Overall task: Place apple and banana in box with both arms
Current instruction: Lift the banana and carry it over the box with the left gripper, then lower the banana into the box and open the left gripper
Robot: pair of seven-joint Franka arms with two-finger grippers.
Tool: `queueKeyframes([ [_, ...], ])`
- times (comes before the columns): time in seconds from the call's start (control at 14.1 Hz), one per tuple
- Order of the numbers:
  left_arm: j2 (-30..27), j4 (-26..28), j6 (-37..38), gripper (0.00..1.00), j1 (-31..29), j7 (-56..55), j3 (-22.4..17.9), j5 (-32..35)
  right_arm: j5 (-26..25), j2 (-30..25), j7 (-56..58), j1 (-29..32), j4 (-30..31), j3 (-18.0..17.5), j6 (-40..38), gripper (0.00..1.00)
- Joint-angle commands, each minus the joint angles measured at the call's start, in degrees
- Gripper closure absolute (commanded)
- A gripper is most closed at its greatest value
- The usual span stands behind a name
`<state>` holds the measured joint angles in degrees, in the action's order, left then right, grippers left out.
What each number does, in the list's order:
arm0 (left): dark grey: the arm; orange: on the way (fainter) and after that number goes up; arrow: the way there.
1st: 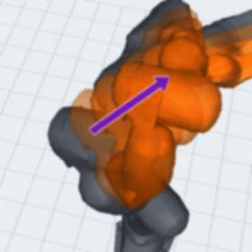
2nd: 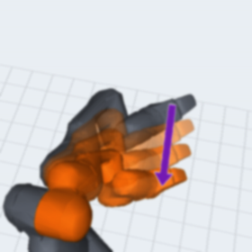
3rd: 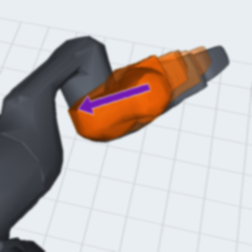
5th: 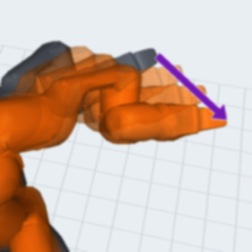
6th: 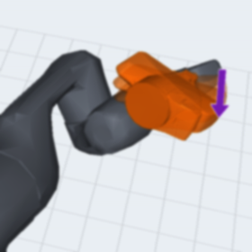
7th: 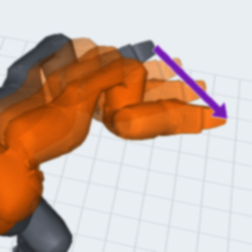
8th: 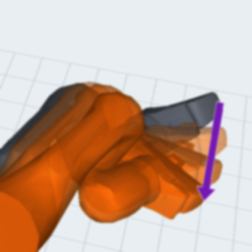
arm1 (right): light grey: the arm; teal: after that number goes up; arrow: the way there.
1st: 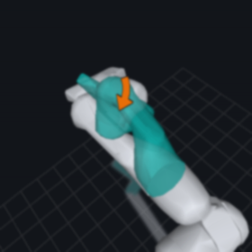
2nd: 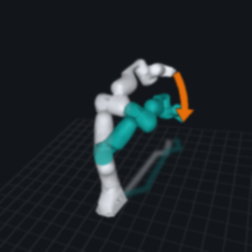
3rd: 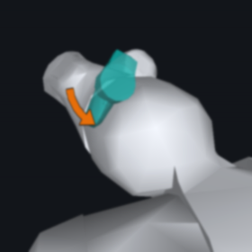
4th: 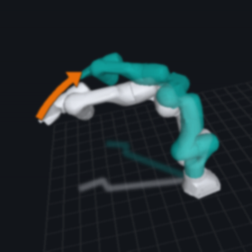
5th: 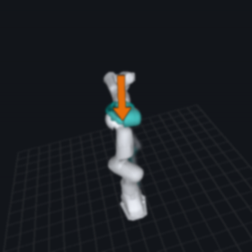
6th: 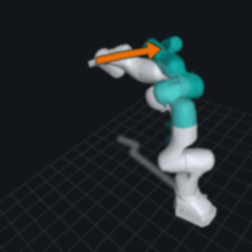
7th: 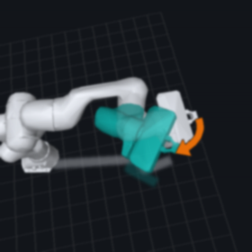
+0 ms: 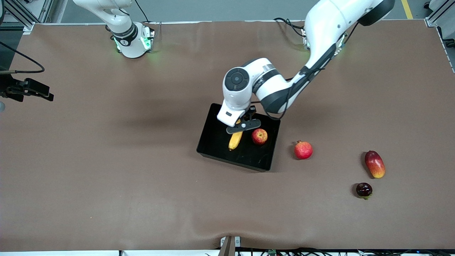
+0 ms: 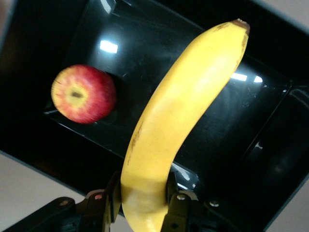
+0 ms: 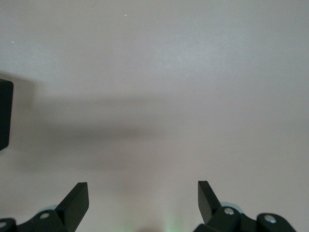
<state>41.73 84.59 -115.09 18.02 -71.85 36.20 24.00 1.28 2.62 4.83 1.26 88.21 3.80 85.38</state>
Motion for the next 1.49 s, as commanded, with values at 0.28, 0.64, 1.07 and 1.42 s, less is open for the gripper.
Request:
queueKeyframes([
  [0.28, 5.7, -1.6, -6.6, 1.0, 3.0, -0.6, -2.9, 0.2, 0.0, 0.5, 0.4, 1.1, -1.6, -0.6, -1.2, 0.0],
  [0.64, 7.9, -1.7, -10.5, 1.0, 6.7, 0.3, -8.2, 0.2, -0.8, 0.5, 2.7, 0.7, -1.6, -0.8, -3.1, 0.0],
  [1.07, 5.3, -1.7, -11.0, 0.0, 5.7, 0.9, -8.5, 0.6, 0.1, 0.5, 2.4, 0.1, -2.7, -1.0, -2.6, 0.0],
  [1.42, -10.1, -1.6, 1.4, 0.0, -1.2, 2.8, -8.7, -0.7, -0.1, 0.6, 2.2, -1.2, -3.0, -0.8, -2.3, 0.0],
])
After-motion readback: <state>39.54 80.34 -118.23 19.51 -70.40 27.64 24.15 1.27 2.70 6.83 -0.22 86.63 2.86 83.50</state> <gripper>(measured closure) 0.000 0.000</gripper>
